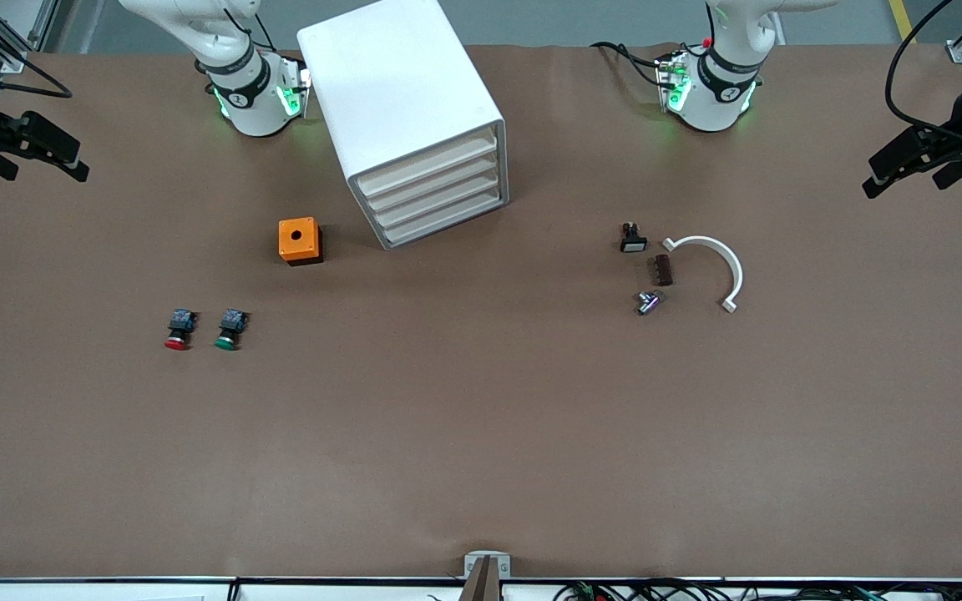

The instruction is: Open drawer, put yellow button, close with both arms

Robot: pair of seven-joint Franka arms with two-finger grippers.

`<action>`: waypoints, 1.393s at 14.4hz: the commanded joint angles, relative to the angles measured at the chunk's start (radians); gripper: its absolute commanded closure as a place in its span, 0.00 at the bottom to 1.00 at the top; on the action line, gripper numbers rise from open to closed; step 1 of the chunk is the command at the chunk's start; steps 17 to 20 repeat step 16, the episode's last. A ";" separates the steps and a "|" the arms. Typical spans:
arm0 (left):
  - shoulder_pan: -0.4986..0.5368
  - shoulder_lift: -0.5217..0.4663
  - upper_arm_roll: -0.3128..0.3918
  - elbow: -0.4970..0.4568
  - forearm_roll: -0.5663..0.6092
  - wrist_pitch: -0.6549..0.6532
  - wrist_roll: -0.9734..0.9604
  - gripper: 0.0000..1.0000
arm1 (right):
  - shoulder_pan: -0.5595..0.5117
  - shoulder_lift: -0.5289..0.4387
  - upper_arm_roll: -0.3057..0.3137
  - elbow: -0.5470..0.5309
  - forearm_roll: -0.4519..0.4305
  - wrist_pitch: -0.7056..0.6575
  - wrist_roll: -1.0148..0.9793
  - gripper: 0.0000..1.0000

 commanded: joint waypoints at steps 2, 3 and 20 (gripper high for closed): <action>-0.004 0.005 0.005 0.025 0.019 -0.006 0.013 0.00 | -0.024 -0.030 0.018 -0.028 -0.002 0.014 -0.004 0.00; -0.004 0.026 0.005 0.045 0.019 -0.009 0.013 0.00 | -0.024 -0.027 0.018 -0.026 -0.002 0.017 -0.004 0.00; -0.006 0.086 0.001 0.108 0.015 -0.058 0.005 0.00 | -0.026 -0.027 0.016 -0.028 0.000 0.025 -0.004 0.00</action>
